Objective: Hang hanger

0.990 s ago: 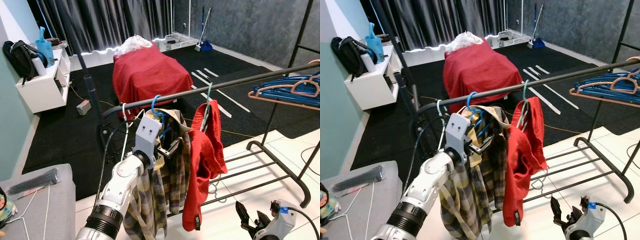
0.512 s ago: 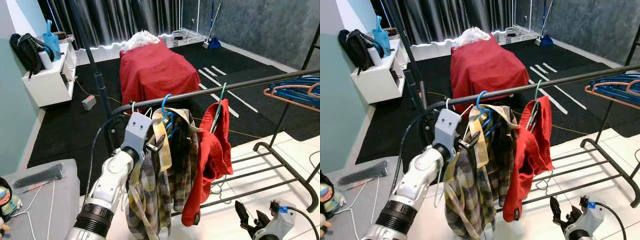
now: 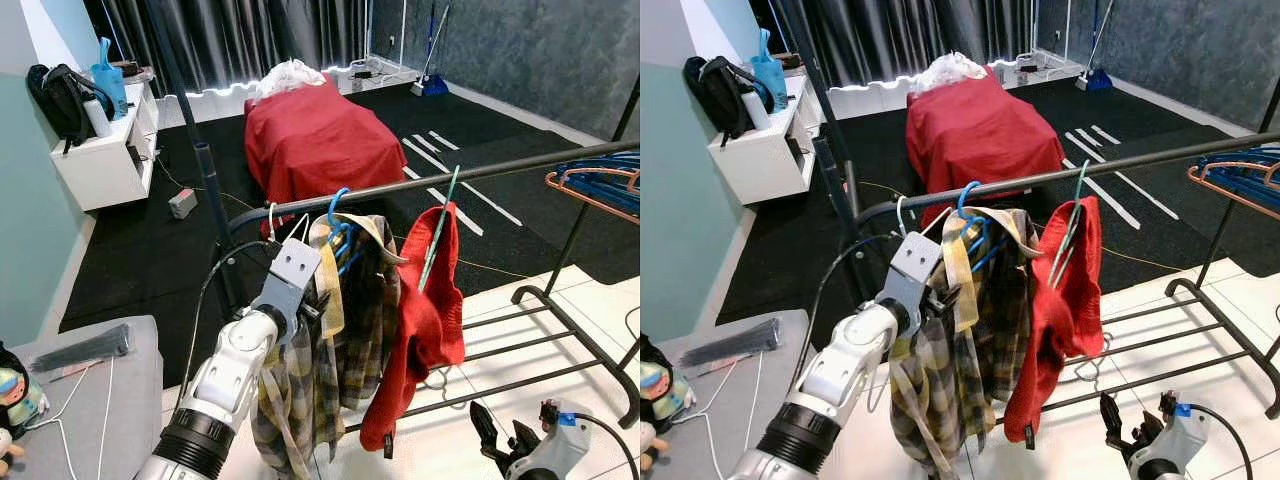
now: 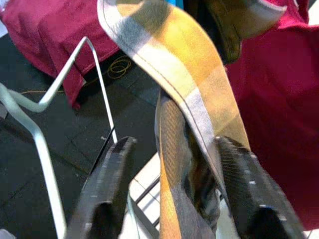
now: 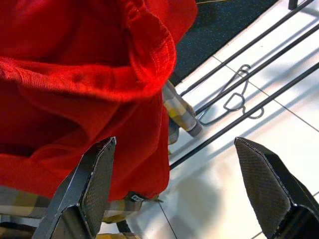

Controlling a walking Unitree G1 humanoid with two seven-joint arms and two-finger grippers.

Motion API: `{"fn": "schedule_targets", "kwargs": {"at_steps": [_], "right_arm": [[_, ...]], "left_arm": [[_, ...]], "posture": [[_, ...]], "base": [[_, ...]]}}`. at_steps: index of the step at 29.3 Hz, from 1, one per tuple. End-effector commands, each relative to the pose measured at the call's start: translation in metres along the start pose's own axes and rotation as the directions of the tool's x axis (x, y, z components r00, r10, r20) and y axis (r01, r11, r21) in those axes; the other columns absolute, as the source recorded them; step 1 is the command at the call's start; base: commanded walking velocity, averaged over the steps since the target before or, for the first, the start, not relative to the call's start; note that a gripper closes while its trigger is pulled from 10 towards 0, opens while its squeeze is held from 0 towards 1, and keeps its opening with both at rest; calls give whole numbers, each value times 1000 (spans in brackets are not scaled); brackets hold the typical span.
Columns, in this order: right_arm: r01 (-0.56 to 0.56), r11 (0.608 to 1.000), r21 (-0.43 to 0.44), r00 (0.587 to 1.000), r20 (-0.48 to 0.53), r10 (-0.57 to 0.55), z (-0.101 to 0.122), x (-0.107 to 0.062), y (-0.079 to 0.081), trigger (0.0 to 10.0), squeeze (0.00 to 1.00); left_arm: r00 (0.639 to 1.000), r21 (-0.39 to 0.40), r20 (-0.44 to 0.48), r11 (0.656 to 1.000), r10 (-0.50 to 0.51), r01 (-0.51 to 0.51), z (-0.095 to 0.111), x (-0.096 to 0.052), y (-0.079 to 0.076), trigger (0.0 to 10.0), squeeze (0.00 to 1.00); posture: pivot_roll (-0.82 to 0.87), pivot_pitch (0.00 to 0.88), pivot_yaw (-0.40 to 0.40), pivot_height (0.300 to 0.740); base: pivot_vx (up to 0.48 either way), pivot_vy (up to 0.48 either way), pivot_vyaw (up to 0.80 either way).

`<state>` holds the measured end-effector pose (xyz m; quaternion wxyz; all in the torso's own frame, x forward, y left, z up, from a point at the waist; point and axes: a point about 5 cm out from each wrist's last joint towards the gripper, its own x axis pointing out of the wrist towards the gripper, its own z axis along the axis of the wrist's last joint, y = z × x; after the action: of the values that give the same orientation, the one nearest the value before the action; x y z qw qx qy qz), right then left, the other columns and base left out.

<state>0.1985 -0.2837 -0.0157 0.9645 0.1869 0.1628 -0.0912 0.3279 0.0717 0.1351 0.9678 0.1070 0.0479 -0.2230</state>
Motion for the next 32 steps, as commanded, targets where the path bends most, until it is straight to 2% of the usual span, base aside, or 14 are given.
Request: {"fn": "schedule_targets", "kwargs": {"at_steps": [1,13,18,22,25,26,28,30,32], "right_arm": [[-7,1000,16,1000,-3,7,-2,1,4,10000,0],[-6,1000,17,1000,-7,6,-2,2,3,10000,0],[-5,1000,16,1000,-8,6,-2,2,3,10000,0],[-5,1000,16,1000,-7,5,-2,2,3,10000,0],[-5,1000,16,1000,-6,5,-1,2,3,10000,0],[-5,1000,16,1000,-6,5,-1,2,3,10000,0],[-6,1000,16,1000,-5,6,-1,1,3,10000,0],[-6,1000,16,1000,-5,6,-1,1,3,10000,0],[-7,1000,17,1000,-4,7,-1,1,4,10000,0]], "left_arm": [[999,3,-34,1000,2,-2,-6,-2,1,0,0],[996,42,-87,999,5,-2,-12,-4,0,0,0],[999,9,-48,1000,-17,18,-5,-3,-2,0,0],[1000,-37,-12,999,-23,22,2,-3,3,0,0],[998,-106,53,994,-21,27,13,-7,17,0,0],[998,-106,53,994,-21,27,13,-7,17,0,0],[991,-181,130,982,-20,44,21,-16,38,0,0],[991,-181,130,982,-20,44,21,-16,38,0,0],[989,-168,137,983,-57,80,14,-28,52,0,0]], "posture": [[-242,0,82,740],[-242,0,78,740],[-244,0,79,740],[-244,0,79,740],[-245,0,81,740],[-245,0,81,740],[-242,0,81,740],[-242,0,81,740],[-237,0,79,740]], "base": [[0,0,0],[0,0,0],[0,0,0],[0,0,0],[0,0,0],[0,0,0],[0,0,0],[0,0,0],[0,0,0]]}}
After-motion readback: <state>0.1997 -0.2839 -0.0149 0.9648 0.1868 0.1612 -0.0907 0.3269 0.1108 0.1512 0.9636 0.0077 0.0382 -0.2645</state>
